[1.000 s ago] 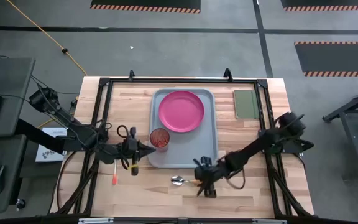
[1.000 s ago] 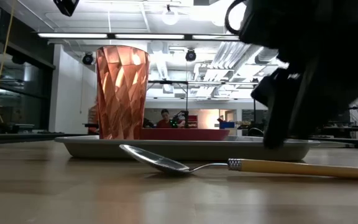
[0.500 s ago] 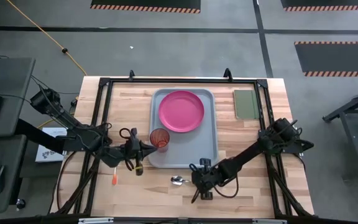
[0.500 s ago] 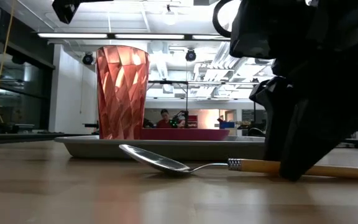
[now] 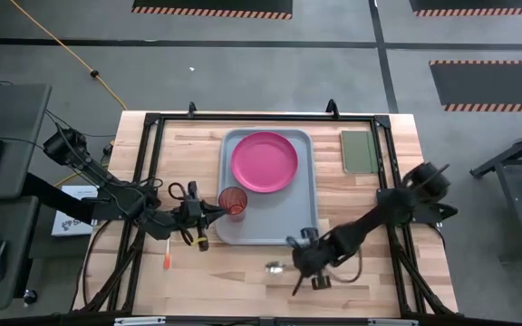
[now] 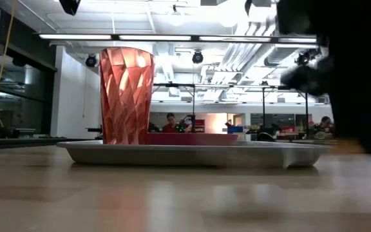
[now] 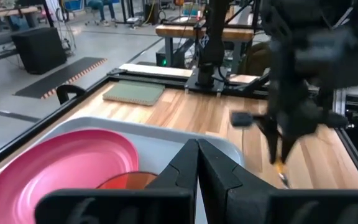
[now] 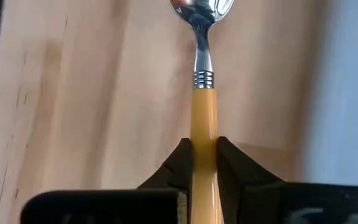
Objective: Pick and place plate/cup/fork/spoon on tray
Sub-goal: Put the yellow spoon on the gray serving tray to the right of the orange cup
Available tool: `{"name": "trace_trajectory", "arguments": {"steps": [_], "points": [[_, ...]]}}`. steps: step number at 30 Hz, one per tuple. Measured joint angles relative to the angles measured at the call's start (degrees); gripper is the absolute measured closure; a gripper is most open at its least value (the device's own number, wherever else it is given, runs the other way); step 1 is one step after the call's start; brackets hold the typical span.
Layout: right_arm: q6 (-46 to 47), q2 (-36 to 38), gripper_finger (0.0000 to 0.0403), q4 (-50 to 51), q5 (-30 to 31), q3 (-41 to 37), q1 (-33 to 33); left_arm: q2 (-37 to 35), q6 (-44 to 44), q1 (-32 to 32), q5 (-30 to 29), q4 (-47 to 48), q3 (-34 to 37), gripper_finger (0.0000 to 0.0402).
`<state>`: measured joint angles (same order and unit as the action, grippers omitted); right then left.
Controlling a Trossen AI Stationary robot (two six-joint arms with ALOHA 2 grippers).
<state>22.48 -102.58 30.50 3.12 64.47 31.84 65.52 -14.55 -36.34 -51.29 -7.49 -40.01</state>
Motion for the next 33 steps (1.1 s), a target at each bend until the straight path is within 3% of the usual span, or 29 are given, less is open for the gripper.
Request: {"name": "trace_trajectory", "arguments": {"steps": [6,10,21,33], "points": [[0.6,12.8,0.0383,-8.1,6.8,-9.8,-2.2,0.0,0.2,-0.3,-0.3,0.1,0.0,0.0401],[0.3,17.5,0.0383,-10.2,10.1,-14.3,-7.4,0.0,0.3,-0.1,-0.5,0.0,0.0,0.0401],[-11.8,10.8,0.0397,-10.2,8.2,-13.6,-22.4,0.0,1.8,0.0,-0.7,-0.2,0.0,0.0401],[-14.5,9.2,0.0401,-15.0,4.2,-13.5,-24.0,0.0,1.8,0.0,-0.6,-0.1,0.0,0.0401]]}}
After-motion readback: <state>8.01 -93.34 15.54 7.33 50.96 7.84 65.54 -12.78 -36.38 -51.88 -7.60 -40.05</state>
